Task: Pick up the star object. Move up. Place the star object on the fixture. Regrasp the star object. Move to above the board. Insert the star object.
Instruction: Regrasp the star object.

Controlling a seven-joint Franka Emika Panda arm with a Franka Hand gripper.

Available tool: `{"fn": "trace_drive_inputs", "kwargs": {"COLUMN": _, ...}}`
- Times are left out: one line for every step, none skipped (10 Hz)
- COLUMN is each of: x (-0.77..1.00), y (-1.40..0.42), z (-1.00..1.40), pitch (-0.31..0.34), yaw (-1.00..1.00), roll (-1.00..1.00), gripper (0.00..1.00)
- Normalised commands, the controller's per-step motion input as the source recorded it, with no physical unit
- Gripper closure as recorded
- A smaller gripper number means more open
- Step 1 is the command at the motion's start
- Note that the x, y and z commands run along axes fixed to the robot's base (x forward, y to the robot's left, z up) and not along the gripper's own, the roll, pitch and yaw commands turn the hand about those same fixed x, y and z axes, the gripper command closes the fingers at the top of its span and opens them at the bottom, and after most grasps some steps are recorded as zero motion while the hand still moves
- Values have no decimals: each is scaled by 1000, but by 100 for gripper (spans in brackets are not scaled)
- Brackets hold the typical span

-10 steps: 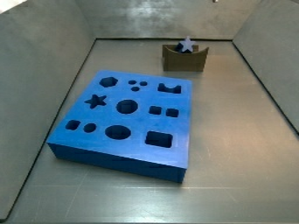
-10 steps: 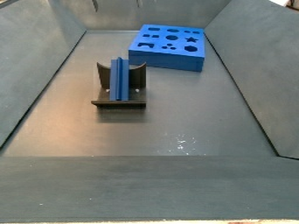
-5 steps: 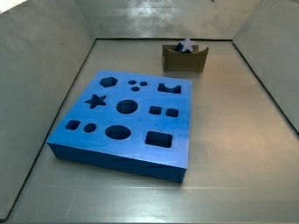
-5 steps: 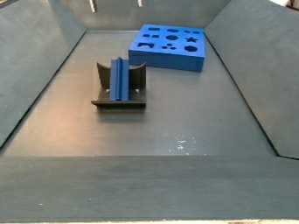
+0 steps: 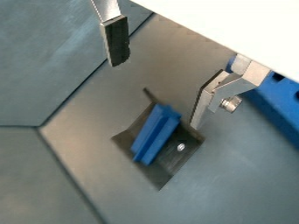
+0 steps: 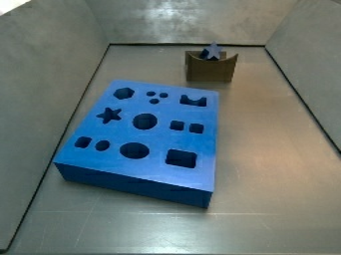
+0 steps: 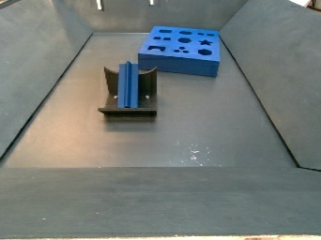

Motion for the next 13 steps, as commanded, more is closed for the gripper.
{"fn": "trace_drive_inputs", "kwargs": {"x": 66, "y": -33, "z": -17, "pitch": 55, "yaw": 57, "roll": 1000, "gripper": 0}}
{"fn": "trace_drive_inputs", "kwargs": {"x": 75, "y": -35, "z": -15, "pitch": 66, "yaw": 62, "roll": 1000, "gripper": 0}}
{"fn": "trace_drive_inputs", "kwargs": {"x": 94, "y": -40, "z": -19, "pitch": 103, "yaw": 80, "roll": 1000, "gripper": 0}}
{"fn": "trace_drive_inputs", "kwargs": {"x": 101, "y": -43, "z": -21, "pitch": 121, "yaw": 93, "roll": 1000, "gripper": 0}}
{"fn": "trace_drive_inputs", "kwargs": {"x": 108, "y": -48, "z": -22, "pitch": 158, "yaw": 129, "roll": 903, "gripper": 0}}
{"fn": "trace_drive_inputs", "kwargs": {"x": 109, "y": -50, "z": -20, "pitch": 155, "yaw": 138, "roll": 780, "gripper": 0}}
{"fn": "trace_drive_inputs", "kwargs": {"x": 111, "y": -50, "z": -24, "pitch": 138, "yaw": 158, "roll": 531, "gripper": 0}}
{"fn": "trace_drive_inputs", "kwargs": {"x": 103, "y": -39, "z": -17, "pitch": 114, "yaw": 176, "roll": 315, "gripper": 0}}
{"fn": "trace_drive_inputs", "kwargs": {"x": 92, "y": -31, "z": -10, "pitch": 83, "yaw": 181, "roll": 226, "gripper": 0}}
{"fn": "trace_drive_inputs", "kwargs": {"x": 34, "y": 73, "z": -1000, "pitch": 13, "yaw": 146, "roll": 281, "gripper": 0}}
{"fn": "trace_drive_inputs", "kwargs": {"x": 36, "y": 71, "z": -1000, "pitch": -8, "yaw": 142, "roll": 266, "gripper": 0}}
{"fn": "trace_drive_inputs", "kwargs": {"x": 44, "y": 60, "z": -1000, "pitch": -30, "yaw": 121, "roll": 226, "gripper": 0}}
{"fn": "trace_drive_inputs", "kwargs": {"x": 51, "y": 54, "z": -1000, "pitch": -40, "yaw": 103, "roll": 182, "gripper": 0}}
